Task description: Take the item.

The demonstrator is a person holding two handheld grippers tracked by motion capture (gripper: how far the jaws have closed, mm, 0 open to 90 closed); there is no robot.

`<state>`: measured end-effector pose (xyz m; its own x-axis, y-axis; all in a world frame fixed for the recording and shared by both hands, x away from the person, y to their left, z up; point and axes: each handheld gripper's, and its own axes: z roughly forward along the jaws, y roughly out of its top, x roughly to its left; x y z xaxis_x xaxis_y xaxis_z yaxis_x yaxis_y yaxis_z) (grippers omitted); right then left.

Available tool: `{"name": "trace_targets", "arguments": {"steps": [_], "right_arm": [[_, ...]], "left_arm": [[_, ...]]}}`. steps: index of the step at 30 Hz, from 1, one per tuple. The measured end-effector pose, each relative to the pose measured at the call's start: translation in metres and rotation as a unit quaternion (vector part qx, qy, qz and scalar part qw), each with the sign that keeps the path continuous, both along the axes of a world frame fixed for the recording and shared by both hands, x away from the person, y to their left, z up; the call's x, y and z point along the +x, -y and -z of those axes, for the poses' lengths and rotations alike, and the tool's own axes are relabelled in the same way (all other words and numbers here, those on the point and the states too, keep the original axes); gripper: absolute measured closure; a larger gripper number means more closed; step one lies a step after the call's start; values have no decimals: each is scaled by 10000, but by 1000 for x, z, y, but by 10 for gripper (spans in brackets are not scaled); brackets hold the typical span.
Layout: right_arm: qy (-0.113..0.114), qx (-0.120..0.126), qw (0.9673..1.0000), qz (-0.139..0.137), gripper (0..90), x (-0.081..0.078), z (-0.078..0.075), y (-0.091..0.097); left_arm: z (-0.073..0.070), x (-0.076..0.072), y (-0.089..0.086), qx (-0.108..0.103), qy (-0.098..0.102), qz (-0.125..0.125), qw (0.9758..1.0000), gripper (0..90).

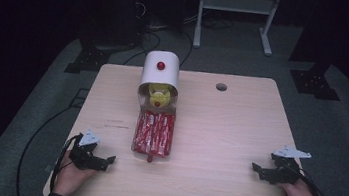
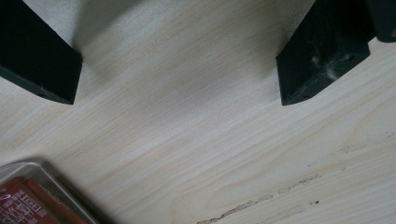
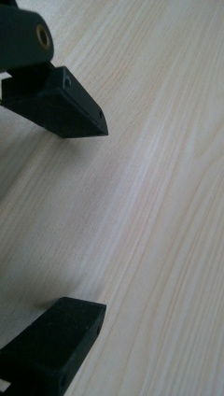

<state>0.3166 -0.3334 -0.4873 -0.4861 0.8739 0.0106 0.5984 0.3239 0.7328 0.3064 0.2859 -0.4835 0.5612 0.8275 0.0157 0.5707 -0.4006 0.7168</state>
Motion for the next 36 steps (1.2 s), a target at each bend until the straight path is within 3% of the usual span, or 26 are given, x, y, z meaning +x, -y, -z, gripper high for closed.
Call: {"name": "trace_targets", "arguments": {"steps": [17, 29, 36], "right_arm": [[-4, 2, 10000, -1, 114, 0, 0, 0], [-2, 0, 10000, -2, 114, 0, 0, 0], [-4, 2, 10000, -2, 114, 0, 0, 0]], "left_arm": [[0, 1, 1, -1, 1, -61, 10000, 0], [-3, 2, 2, -81, -122, -22, 9999, 0], [-7, 1, 2, -121, -61, -21, 9999, 0]]}}
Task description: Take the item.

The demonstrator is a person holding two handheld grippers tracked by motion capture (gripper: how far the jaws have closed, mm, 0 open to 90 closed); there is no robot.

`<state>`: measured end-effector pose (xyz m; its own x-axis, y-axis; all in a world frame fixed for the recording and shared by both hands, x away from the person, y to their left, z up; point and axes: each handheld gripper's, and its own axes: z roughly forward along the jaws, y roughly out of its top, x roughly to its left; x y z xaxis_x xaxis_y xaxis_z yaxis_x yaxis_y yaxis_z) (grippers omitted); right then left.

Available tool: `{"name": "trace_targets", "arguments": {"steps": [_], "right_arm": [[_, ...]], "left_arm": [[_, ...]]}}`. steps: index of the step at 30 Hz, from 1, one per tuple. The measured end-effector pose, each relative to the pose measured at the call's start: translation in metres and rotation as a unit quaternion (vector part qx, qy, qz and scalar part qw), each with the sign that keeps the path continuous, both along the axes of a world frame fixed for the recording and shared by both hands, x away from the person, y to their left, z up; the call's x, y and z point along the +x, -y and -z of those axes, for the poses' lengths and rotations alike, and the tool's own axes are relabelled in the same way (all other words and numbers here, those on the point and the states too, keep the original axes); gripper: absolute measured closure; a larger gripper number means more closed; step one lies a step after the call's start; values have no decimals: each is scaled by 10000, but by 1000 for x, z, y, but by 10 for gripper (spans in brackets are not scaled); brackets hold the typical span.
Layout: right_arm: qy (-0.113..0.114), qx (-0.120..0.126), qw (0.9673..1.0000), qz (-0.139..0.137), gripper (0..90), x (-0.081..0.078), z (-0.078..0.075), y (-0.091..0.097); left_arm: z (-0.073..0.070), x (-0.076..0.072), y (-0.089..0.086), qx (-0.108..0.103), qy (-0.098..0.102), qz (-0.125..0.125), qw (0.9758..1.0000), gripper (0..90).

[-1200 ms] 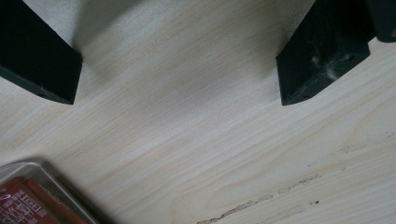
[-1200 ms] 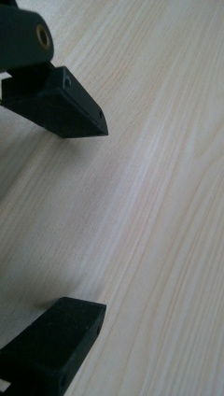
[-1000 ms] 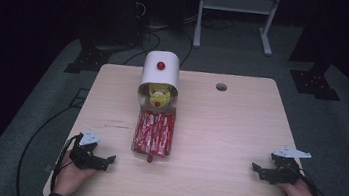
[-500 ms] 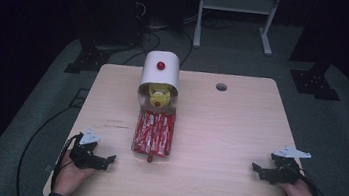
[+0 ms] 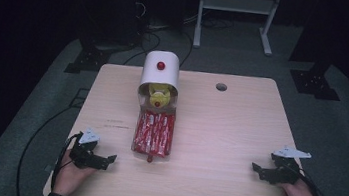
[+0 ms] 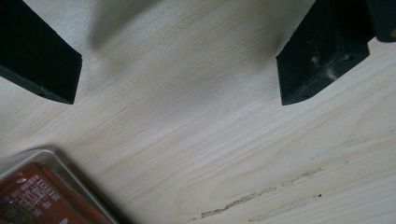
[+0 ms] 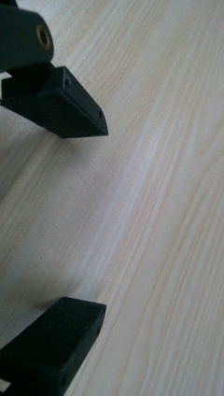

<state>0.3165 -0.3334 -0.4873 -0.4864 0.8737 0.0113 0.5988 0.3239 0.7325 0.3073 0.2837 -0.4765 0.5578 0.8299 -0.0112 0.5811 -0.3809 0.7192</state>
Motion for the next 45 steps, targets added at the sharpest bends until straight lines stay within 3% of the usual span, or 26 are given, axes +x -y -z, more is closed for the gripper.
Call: {"name": "trace_targets", "arguments": {"steps": [28, 45], "right_arm": [[0, -1, 10000, 1, 114, 0, 0, 0], [-1, 0, 10000, 1, 114, 0, 0, 0]], "left_arm": [[-17, 2, 6, -194, 78, 172, 9996, 0], [-34, 4, 12, -327, 224, 252, 9989, 0]]}}
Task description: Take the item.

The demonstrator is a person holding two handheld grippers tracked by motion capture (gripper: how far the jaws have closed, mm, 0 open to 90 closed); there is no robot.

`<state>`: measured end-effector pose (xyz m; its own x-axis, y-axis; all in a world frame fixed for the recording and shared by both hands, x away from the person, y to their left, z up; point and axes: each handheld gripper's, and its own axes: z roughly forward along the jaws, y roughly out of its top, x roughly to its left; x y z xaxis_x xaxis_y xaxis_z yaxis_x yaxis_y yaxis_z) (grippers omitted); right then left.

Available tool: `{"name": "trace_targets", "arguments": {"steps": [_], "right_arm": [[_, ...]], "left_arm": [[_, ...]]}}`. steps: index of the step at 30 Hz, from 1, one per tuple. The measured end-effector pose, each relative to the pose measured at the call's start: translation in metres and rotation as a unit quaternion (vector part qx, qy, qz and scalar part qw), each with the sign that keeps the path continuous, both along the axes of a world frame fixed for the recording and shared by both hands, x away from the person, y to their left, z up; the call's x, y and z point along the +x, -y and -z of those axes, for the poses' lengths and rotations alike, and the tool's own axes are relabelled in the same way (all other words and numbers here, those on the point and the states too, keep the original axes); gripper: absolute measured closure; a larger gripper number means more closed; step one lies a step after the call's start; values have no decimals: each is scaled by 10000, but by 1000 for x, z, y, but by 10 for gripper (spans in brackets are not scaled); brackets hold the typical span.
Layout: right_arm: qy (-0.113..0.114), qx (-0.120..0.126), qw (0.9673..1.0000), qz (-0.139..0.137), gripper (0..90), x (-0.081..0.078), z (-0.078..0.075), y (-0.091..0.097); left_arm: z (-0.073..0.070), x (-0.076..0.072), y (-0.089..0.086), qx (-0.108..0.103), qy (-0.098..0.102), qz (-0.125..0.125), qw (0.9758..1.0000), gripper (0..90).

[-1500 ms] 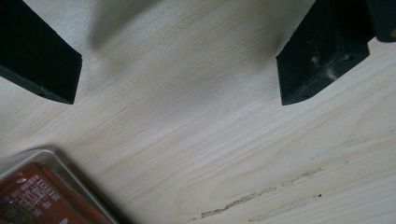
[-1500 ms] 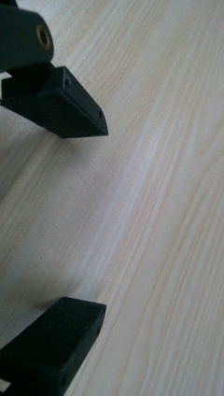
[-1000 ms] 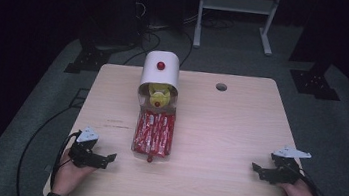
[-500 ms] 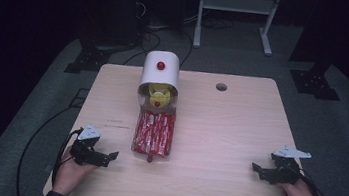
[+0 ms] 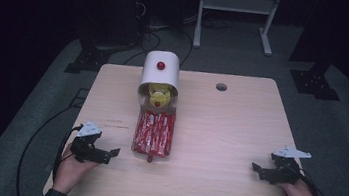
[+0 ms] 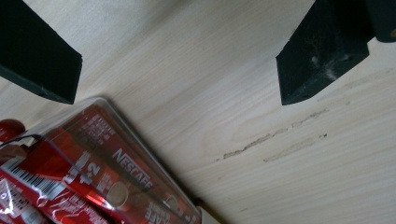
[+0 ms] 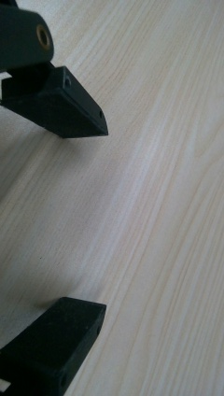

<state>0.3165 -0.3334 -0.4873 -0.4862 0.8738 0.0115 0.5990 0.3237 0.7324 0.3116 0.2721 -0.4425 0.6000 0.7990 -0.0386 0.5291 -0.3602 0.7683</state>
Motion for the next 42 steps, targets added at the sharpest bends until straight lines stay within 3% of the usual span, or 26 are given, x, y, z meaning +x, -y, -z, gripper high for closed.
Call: {"name": "trace_targets", "arguments": {"steps": [42], "right_arm": [[1, -3, 10000, 0, 114, 0, 0, 0]], "left_arm": [[-28, 16, 25, -109, 252, 185, 9995, 0]]}}
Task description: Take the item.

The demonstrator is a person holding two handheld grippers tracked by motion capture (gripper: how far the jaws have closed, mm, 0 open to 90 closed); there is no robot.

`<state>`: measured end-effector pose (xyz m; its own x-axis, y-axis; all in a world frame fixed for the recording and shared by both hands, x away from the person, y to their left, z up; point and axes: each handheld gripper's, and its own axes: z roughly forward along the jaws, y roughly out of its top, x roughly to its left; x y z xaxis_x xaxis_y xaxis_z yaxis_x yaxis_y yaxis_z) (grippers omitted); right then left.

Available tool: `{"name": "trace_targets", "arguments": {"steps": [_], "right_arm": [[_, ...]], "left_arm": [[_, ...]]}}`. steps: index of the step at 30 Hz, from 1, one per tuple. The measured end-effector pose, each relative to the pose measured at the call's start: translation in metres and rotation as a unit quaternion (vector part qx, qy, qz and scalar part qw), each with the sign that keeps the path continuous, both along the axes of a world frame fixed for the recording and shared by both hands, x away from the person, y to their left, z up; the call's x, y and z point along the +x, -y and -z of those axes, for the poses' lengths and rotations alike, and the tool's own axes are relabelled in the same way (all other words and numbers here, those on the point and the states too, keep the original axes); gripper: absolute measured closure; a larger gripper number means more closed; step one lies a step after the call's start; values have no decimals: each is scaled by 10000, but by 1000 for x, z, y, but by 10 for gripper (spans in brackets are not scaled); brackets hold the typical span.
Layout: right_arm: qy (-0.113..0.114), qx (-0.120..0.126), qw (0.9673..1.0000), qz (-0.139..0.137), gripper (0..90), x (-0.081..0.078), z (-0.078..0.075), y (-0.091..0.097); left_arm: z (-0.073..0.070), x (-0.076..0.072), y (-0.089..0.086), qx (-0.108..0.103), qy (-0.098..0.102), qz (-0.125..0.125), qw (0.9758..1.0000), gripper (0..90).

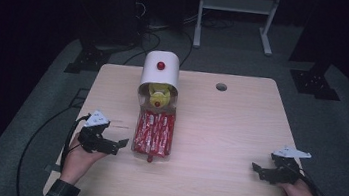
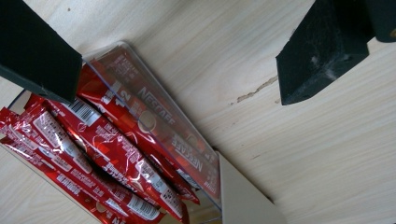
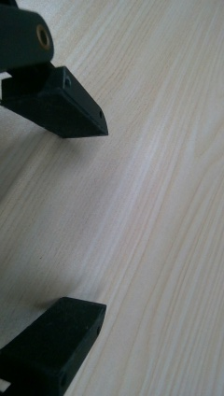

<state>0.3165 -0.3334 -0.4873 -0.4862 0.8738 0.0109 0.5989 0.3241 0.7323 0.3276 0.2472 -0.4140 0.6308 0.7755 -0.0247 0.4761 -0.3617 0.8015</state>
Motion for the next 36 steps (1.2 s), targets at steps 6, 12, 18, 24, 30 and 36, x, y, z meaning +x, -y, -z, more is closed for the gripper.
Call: {"name": "trace_targets", "arguments": {"steps": [6, 12, 18, 24, 30, 36], "right_arm": [[0, -1, 10000, -1, 114, 0, 0, 0], [0, -1, 10000, -2, 114, 0, 0, 0], [1, -1, 10000, -2, 114, 0, 0, 0], [-1, 0, 10000, 0, 114, 0, 0, 0], [0, -1, 10000, 0, 114, 0, 0, 0], [0, -1, 10000, -2, 114, 0, 0, 0]], "left_arm": [[-2, 3, 4, 0, 12, 40, 10000, 0], [-6, 5, 9, -19, 39, 82, 10000, 0], [-8, 7, 13, -47, 52, 107, 9999, 0], [-10, 10, 19, -95, 72, 141, 9998, 0], [-11, 12, 24, -77, 61, 190, 9998, 0], [-14, 15, 28, -91, 88, 209, 9997, 0]]}}
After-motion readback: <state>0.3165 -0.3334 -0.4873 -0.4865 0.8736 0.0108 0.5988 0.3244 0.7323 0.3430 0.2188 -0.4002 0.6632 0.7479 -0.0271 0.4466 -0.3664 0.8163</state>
